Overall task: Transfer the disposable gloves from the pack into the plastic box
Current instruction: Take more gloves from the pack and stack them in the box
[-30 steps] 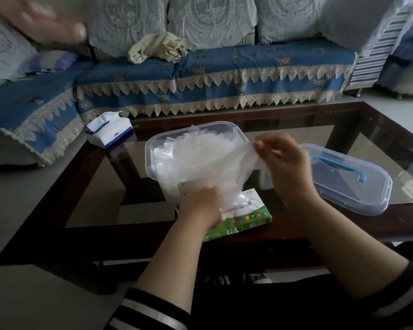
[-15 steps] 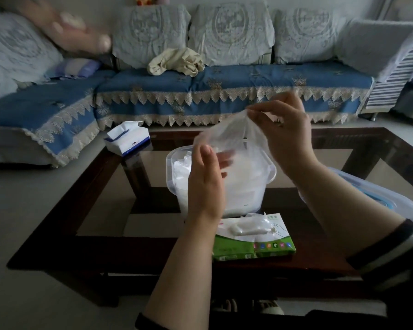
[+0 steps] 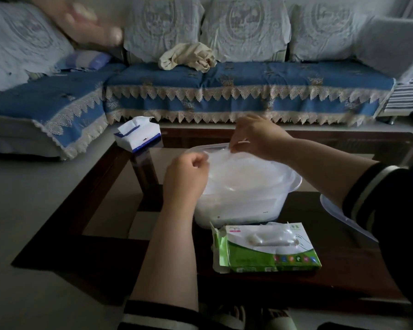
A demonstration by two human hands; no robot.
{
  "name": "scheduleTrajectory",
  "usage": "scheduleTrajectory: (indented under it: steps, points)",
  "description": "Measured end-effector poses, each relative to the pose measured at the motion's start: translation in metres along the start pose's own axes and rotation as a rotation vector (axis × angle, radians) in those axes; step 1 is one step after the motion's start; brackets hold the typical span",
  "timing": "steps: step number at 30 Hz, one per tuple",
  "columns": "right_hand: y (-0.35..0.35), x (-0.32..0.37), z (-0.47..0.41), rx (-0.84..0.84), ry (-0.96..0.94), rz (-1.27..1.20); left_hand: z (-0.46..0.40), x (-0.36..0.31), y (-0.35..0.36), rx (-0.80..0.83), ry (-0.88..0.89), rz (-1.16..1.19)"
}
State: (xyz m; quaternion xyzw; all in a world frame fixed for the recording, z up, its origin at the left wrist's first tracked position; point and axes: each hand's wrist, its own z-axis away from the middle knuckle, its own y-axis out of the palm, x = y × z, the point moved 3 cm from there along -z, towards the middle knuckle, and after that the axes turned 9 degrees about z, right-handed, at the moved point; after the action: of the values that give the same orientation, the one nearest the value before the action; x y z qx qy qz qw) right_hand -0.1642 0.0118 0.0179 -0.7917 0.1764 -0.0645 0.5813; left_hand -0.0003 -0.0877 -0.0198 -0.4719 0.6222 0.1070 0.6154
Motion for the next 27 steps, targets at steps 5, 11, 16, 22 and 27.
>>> scheduleTrajectory:
  steps: [5, 11, 16, 22, 27]
  points:
    - [0.03, 0.014, 0.003, 0.296, 0.054, 0.025, 0.005, -0.007, 0.009, 0.169, -0.001, -0.663]
    - [0.056, 0.025, 0.017, 0.571, 0.107, -0.075, 0.003, -0.013, 0.021, 0.453, -0.314, -0.635]
    - [0.056, 0.019, 0.021, 0.693, 0.121, -0.191, -0.003, -0.004, 0.023, 0.436, -0.351, -0.642]
    - [0.016, -0.002, 0.037, 0.449, 0.21, -0.345, -0.002, -0.003, 0.023, 0.409, -0.356, -0.633]
    - [-0.005, -0.028, 0.074, -0.107, 0.596, -0.567, 0.0, -0.005, 0.02, 0.42, -0.349, -0.642]
